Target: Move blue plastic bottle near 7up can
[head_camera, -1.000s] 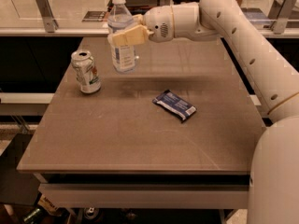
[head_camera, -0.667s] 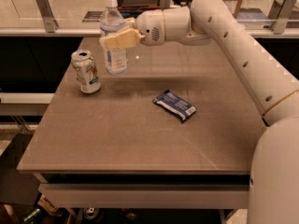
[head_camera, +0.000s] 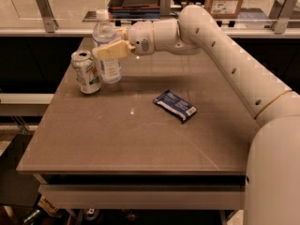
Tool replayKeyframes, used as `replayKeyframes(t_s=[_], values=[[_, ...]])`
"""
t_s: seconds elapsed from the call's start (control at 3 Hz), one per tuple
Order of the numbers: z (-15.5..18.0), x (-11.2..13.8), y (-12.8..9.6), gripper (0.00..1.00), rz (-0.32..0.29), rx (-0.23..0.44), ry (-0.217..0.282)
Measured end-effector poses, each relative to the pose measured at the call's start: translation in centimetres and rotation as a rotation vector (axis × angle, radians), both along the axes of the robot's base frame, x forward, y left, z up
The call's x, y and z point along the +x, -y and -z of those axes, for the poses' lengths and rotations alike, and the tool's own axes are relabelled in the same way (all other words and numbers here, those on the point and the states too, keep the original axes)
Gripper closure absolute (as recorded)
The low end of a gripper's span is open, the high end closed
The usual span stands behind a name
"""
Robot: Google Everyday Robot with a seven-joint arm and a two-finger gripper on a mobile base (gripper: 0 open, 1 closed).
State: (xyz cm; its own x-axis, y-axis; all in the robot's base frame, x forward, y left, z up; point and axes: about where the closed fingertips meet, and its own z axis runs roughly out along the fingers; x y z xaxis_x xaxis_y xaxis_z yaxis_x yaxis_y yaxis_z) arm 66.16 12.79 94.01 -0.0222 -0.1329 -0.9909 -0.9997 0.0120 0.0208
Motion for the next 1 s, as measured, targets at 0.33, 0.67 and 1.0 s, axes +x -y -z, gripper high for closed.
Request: replayKeyframes(t_s=[0.33,0.67,1.0], values=[[2.4,0.9,0.2,1.00,0.021,-0.009,-0.006],[3.6,1.5,0.5,1.00,0.035,-0.006,0.001],[3.0,1.5,0.5,0.84,0.035,-0.006,0.001]])
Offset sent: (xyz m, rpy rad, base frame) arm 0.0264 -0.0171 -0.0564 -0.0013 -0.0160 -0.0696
